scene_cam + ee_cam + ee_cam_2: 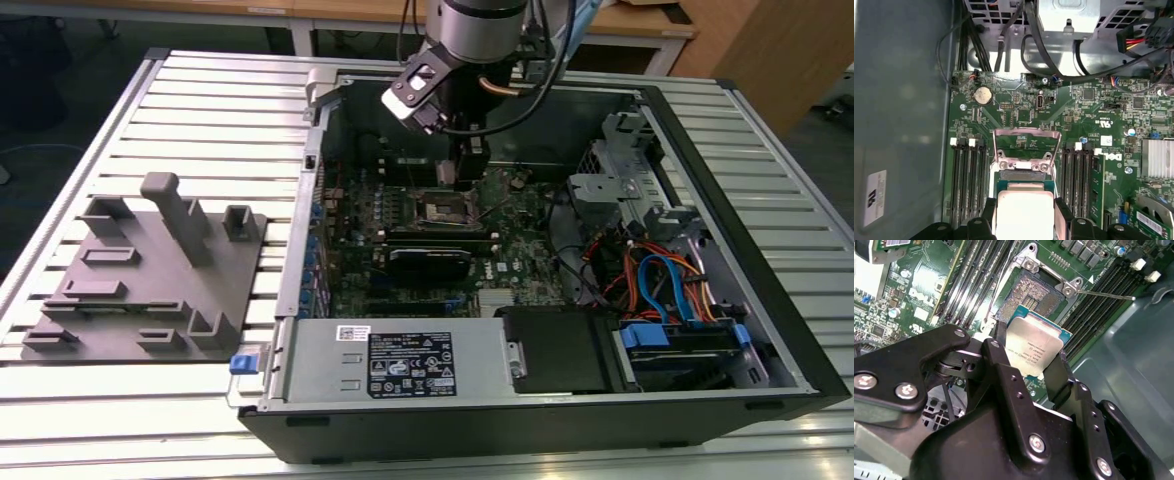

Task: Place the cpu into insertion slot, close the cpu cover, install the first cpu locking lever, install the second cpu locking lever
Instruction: 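Place the cpu into insertion slot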

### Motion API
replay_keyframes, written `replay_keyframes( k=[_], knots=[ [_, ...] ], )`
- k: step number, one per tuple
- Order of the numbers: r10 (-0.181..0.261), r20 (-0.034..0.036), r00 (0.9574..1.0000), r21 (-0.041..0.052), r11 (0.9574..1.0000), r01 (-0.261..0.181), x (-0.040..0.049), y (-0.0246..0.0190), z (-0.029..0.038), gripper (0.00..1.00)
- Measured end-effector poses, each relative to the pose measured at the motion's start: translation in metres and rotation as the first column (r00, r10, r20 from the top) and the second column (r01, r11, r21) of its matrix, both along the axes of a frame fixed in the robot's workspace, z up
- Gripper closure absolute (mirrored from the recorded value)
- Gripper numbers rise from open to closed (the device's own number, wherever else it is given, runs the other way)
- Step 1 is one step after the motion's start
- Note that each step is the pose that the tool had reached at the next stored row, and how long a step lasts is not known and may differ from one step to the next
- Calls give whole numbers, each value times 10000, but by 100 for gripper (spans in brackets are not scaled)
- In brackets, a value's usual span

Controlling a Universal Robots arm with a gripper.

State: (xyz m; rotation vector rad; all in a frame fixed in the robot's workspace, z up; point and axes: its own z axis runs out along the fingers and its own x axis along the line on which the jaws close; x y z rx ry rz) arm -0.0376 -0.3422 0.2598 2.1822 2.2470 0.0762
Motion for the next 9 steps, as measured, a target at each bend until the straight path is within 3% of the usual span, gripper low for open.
replay_keyframes(
  k=[3,9],
  knots=[
    [0,0,10000,1,10000,0,0,0,-40,46],
    [0,0,10000,0,10000,0,0,0,-43,46]
  ],
)
